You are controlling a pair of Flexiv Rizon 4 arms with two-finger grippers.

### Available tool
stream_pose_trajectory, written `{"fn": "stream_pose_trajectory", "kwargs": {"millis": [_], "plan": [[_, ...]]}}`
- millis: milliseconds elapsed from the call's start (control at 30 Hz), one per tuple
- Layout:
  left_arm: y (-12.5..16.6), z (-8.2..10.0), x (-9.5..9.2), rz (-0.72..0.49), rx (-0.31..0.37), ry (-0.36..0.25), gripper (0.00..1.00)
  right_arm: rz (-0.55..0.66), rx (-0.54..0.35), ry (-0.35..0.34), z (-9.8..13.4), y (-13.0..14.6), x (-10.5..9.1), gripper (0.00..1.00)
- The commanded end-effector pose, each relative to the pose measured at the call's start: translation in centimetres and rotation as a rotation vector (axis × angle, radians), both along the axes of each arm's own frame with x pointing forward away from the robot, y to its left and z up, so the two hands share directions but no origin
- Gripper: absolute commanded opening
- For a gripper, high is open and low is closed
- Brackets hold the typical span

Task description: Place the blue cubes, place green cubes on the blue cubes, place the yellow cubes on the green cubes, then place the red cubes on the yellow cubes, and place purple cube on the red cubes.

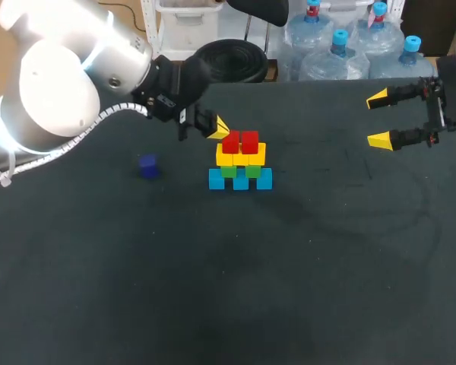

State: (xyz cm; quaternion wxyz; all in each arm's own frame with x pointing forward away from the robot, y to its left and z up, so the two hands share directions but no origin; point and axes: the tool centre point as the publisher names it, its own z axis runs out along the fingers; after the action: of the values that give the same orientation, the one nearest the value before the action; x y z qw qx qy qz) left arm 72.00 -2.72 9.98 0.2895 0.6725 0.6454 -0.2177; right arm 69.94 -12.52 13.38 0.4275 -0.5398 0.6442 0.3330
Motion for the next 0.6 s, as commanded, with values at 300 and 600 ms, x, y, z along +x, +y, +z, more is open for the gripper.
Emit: {"fn": "stream_pose_trajectory", "kwargs": {"millis": [300, 600], "plan": [[-0.34, -0.07, 0.2, -0.01, 0.0, 0.005, 0.0, 0.0, 0.0, -0.001, -0.04, 0.05, 0.02, 1.0], [-0.24, 0.0, 0.22, -0.008, 0.002, 0.003, 0.0, 0.0, 0.0, -0.001, -0.04, 0.05, 0.02, 1.0]]}}
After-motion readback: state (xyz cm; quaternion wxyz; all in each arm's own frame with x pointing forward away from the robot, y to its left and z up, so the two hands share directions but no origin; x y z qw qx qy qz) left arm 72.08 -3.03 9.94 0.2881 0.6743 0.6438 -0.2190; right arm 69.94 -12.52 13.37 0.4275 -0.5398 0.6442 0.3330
